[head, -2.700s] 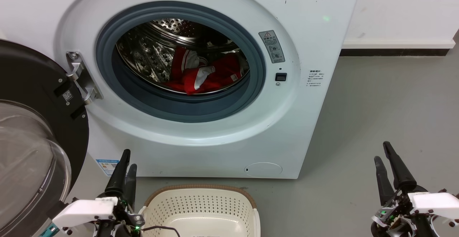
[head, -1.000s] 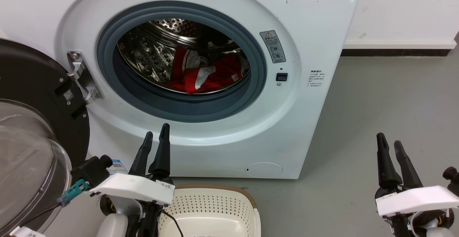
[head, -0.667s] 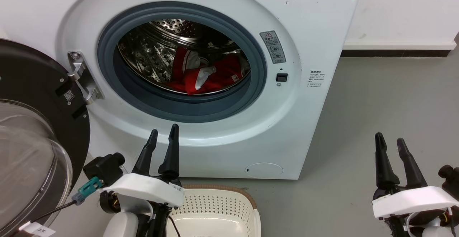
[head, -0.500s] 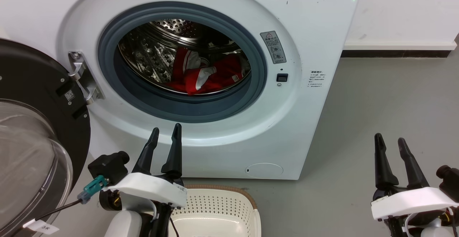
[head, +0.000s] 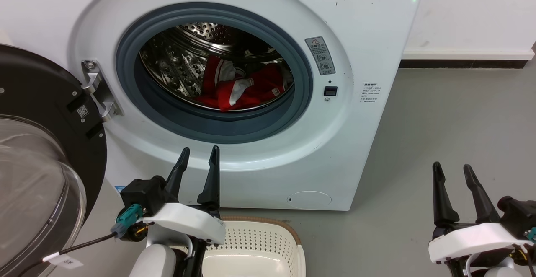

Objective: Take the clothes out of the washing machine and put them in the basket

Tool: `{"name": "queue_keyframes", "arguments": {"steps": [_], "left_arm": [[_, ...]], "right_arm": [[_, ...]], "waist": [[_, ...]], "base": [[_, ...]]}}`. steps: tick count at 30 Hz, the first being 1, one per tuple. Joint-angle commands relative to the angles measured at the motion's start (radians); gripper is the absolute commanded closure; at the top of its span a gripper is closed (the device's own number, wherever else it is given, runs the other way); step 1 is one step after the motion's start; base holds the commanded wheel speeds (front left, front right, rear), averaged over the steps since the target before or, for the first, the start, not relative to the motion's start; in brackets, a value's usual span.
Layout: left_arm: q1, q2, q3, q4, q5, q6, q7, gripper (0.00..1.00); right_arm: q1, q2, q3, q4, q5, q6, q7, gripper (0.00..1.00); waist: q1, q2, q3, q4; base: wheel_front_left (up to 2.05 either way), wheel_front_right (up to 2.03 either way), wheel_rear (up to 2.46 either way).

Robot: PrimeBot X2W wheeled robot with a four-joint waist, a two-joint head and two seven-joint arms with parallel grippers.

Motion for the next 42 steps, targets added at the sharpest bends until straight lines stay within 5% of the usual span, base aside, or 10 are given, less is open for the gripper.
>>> {"name": "queue_keyframes", "arguments": {"steps": [1, 42], "left_arm": [[-0.022, 0.002, -0.005, -0.003, 0.023, 0.004, -0.009, 0.00], [-0.001, 0.002, -0.031, 0.032, 0.249, 0.050, -0.080, 0.00]], "right_arm": [[0.003, -0.002, 0.001, -0.001, -0.023, 0.000, -0.009, 0.00], [0.005, -0.002, 0.006, -0.009, -0.287, 0.000, -0.049, 0.00]], "waist": [[0.0000, 0.0000, 0.000, 0.000], [0.0000, 0.0000, 0.002, 0.006]], "base": [[0.00, 0.00, 0.00], [0.00, 0.00, 0.00]]}}
